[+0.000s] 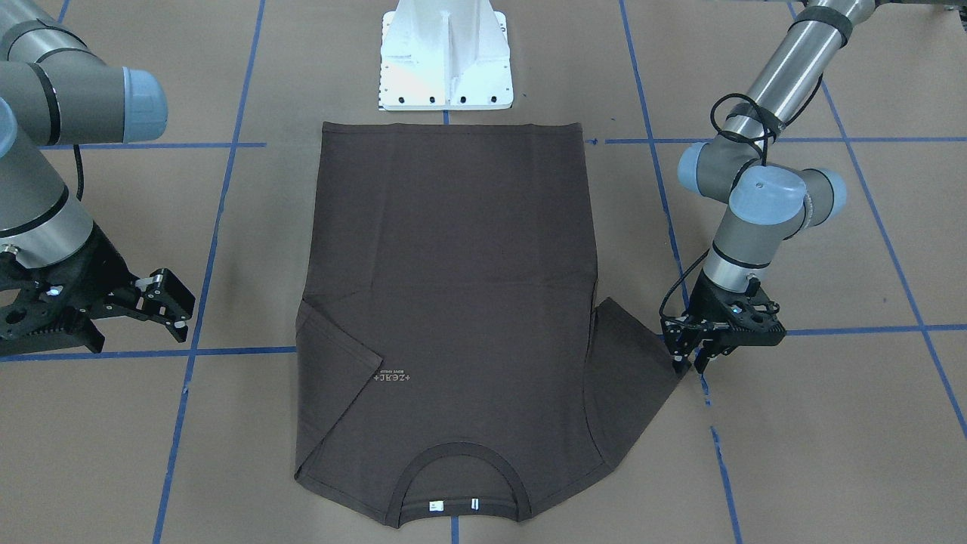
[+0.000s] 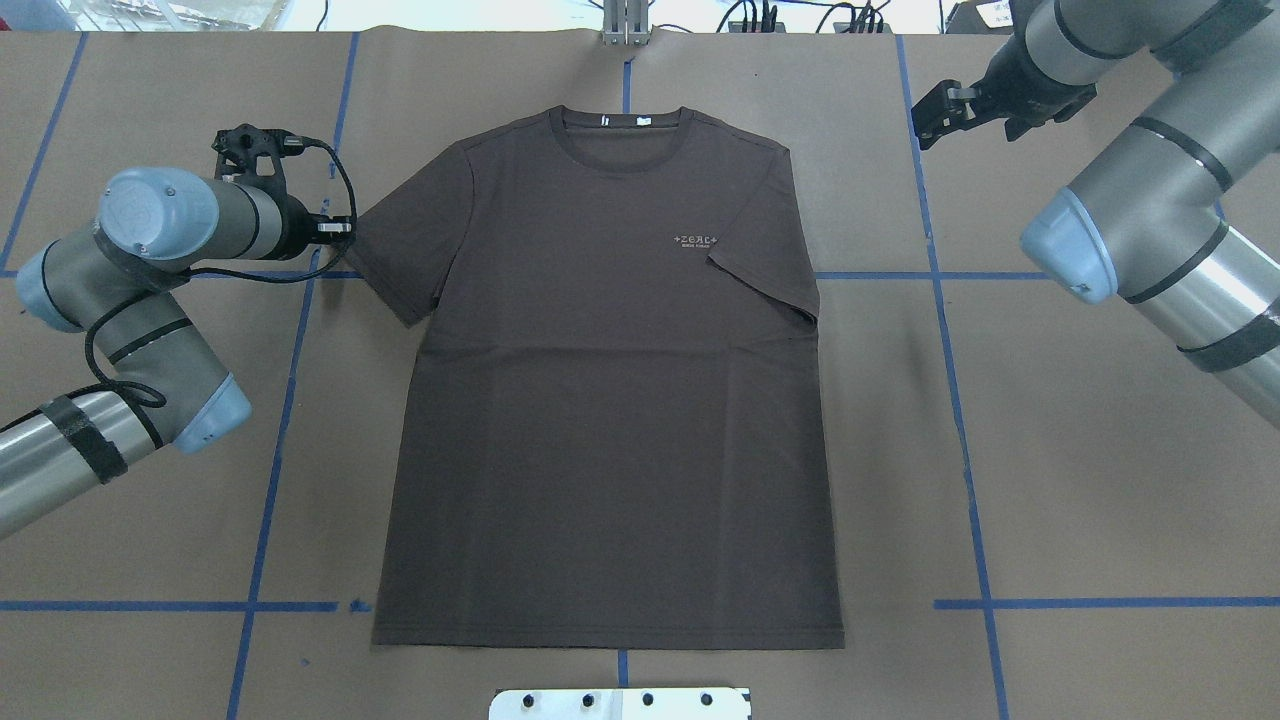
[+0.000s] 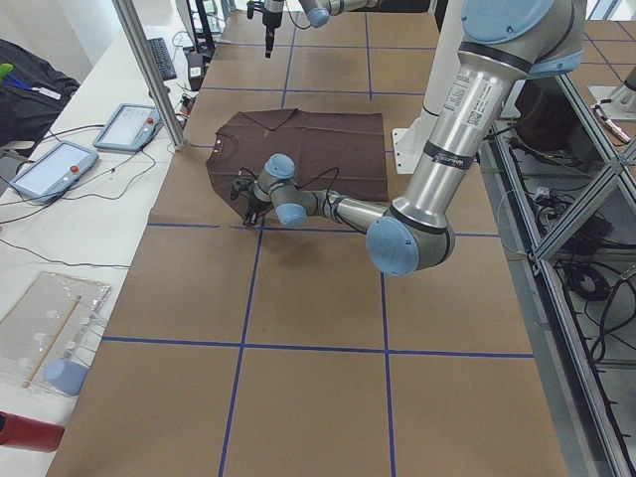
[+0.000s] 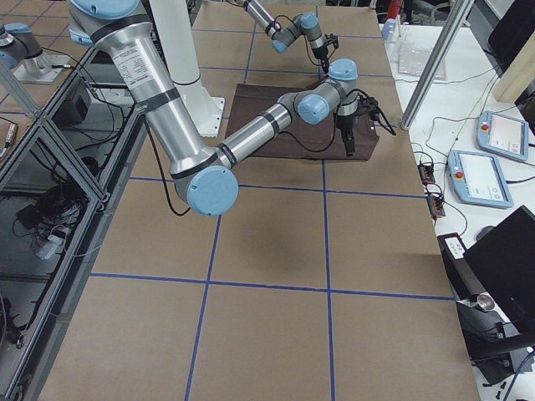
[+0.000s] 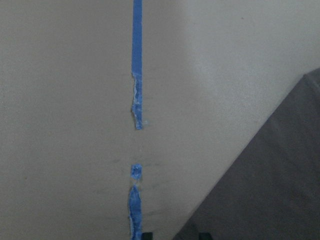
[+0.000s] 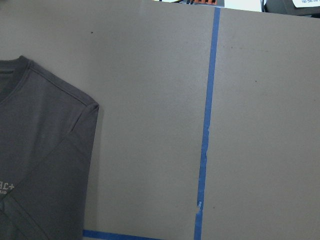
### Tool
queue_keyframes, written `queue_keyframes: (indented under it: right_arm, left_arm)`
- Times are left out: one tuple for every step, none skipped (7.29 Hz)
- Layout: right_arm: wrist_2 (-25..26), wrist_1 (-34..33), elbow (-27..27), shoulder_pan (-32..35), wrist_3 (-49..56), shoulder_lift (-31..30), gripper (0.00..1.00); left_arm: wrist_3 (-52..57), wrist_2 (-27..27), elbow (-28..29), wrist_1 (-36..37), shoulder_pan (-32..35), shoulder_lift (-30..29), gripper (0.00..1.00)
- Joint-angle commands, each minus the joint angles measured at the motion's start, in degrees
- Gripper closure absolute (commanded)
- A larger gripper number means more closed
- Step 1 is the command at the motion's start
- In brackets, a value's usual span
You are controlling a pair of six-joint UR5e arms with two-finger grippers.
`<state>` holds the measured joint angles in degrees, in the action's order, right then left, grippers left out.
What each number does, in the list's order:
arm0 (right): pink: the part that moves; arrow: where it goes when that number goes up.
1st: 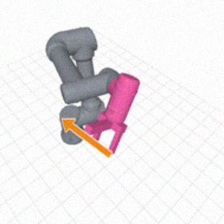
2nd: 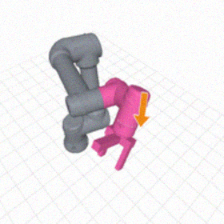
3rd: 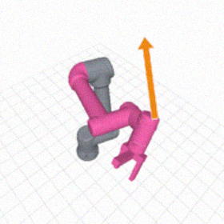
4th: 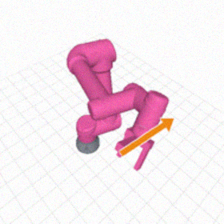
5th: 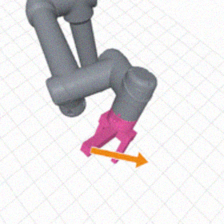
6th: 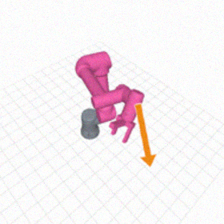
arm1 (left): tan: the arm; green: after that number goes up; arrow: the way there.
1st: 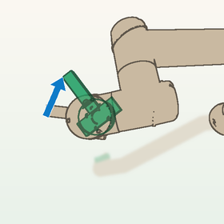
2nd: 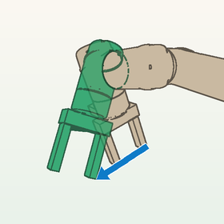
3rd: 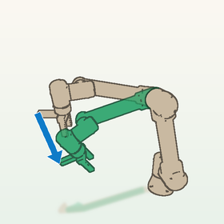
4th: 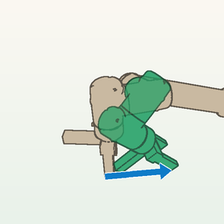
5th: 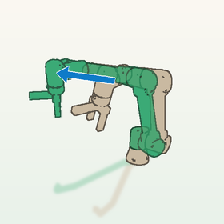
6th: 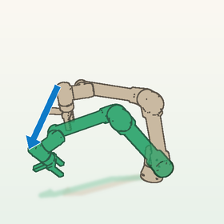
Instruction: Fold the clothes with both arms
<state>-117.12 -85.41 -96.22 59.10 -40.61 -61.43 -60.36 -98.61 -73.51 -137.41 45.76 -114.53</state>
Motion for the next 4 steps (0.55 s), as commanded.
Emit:
queue_keyframes:
  right_arm:
    - [0.1, 0.1, -0.1, 0.0, 0.0, -0.2, 0.00]
    - [0.1, 0.1, -0.1, 0.0, 0.0, -0.2, 0.00]
    - [0.1, 0.1, 0.0, 0.0, 0.0, -0.2, 0.00]
    - [0.2, 0.0, 0.0, 0.0, 0.0, -0.4, 0.00]
  left_arm:
    - [0.0, 0.0, 0.0, 0.0, -0.1, 0.0, 0.60]
    - [0.0, 0.0, 0.0, 0.0, -0.1, 0.0, 0.65]
    - [0.0, 0.0, 0.0, 0.0, -0.1, -0.1, 0.68]
    - [-0.2, 0.0, 0.0, 0.0, -0.1, -0.1, 0.72]
